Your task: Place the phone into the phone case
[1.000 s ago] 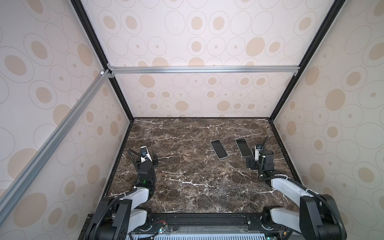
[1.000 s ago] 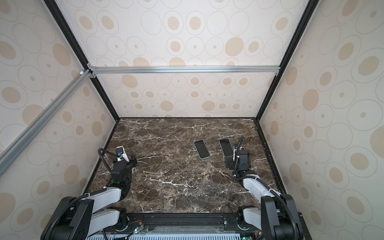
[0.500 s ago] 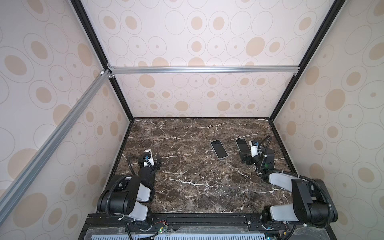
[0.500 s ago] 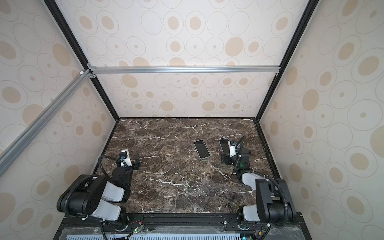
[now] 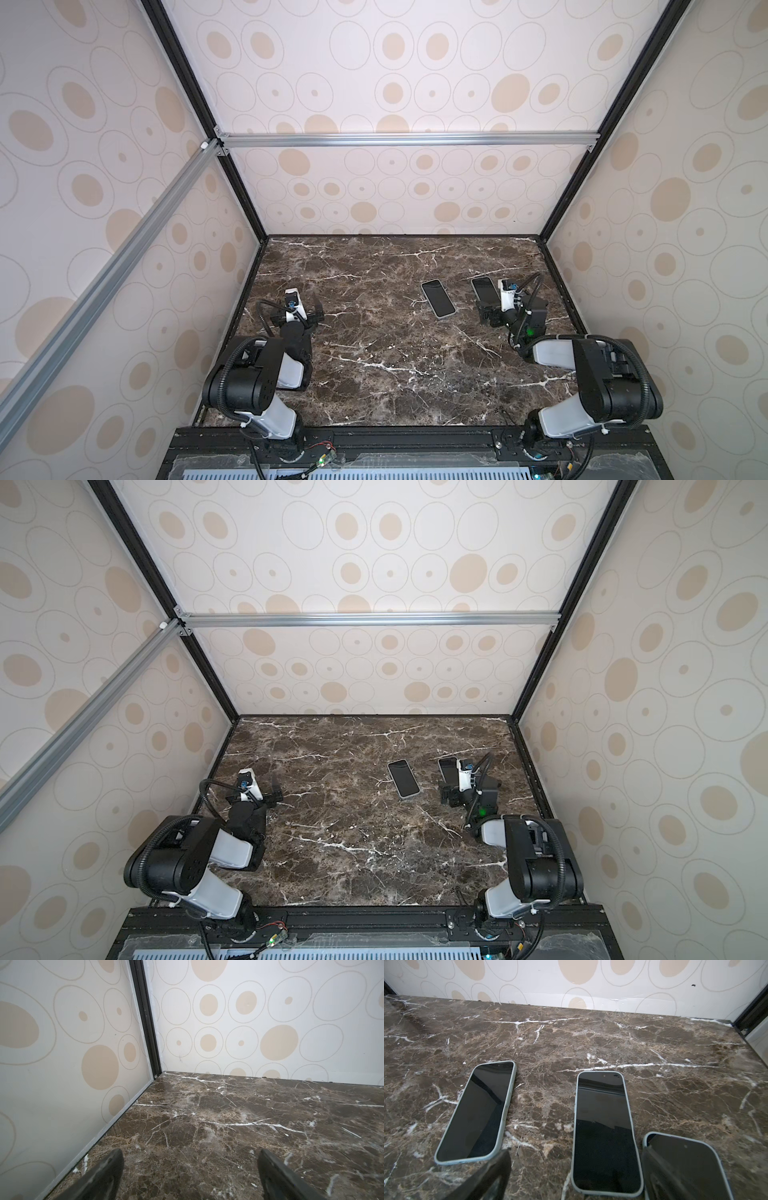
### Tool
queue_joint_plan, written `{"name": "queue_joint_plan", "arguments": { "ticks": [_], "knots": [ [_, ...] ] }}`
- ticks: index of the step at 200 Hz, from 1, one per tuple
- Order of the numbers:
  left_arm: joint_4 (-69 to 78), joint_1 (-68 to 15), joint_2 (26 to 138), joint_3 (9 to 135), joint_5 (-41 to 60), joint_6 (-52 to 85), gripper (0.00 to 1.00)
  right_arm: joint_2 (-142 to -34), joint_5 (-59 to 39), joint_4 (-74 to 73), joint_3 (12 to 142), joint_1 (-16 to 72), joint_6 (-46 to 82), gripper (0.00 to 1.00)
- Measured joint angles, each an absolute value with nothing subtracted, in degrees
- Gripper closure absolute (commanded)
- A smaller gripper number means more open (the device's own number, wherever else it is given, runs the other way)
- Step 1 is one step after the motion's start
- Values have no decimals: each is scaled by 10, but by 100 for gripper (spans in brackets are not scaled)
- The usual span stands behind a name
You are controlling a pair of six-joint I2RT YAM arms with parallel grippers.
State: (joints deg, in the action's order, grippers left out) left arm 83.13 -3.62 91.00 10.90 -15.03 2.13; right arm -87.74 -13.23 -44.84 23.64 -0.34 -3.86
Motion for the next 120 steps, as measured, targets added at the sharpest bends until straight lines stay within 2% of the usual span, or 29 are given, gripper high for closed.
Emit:
{"name": "queue_joint_plan", "arguments": {
  "ticks": [66, 120],
  "knots": [
    [808, -36, 910, 109, -159, 22, 0, -882, -62, -451, 235, -3, -13, 0],
    [805, -36, 910, 109, -160, 22, 0, -882, -42, -448, 235, -3, -9, 0]
  ]
}}
